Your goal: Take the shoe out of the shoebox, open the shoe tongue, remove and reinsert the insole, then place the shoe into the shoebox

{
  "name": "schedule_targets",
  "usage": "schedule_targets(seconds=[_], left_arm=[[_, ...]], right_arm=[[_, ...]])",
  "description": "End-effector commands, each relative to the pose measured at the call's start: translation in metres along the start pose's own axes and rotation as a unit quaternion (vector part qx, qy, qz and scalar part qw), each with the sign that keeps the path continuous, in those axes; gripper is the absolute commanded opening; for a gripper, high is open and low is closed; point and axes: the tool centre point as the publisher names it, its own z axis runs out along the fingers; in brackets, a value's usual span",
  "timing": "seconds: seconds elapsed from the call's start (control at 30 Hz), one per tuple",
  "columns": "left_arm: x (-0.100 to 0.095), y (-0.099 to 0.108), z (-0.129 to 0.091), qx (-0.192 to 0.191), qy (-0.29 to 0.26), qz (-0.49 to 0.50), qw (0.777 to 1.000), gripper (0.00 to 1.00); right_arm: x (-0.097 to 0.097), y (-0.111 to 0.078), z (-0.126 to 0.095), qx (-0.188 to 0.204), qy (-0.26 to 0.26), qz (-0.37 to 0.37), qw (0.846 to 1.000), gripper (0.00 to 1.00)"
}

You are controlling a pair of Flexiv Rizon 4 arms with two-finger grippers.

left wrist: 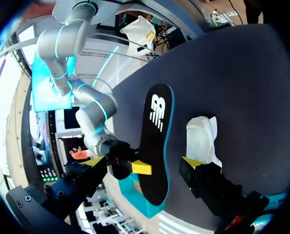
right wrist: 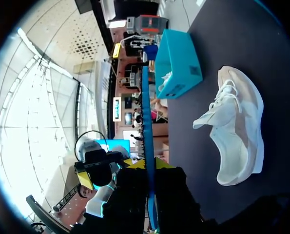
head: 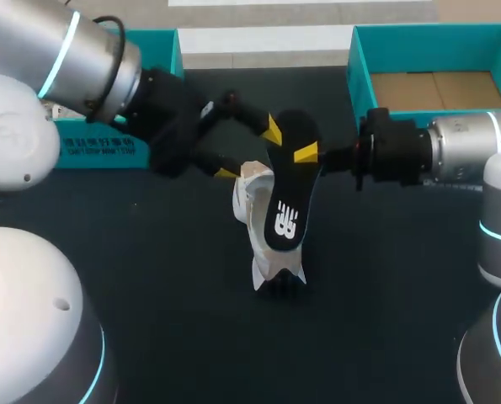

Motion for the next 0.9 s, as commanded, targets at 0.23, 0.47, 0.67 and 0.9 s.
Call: schedule_targets(seconds=[0.23, 0.47, 0.67, 0.9], left_arm=[[-0.023, 0.012, 0.010, 0.016, 0.235, 0.030, 0.971, 1.00], [-0.022, 0.015, 0.015, -0.056, 0.305, 0.089, 0.946, 1.00], [-0.022, 0.015, 0.015, -0.056, 0.305, 0.089, 0.946, 1.00], [-0.026, 0.019, 0.014, -0.063, 0.378, 0.049, 0.922, 1.00]], right_arm=[[-0.004, 0.001, 0.008, 0.006, -0.005, 0.003, 1.000, 0.00], [-0.006, 0.001, 0.011, 0.010, -0.001, 0.002, 1.000, 0.00], [-0.006, 0.001, 0.013, 0.014, 0.000, 0.006, 1.000, 0.00], [-0.006, -0.001, 0.017, 0.019, 0.002, 0.005, 1.000, 0.00]])
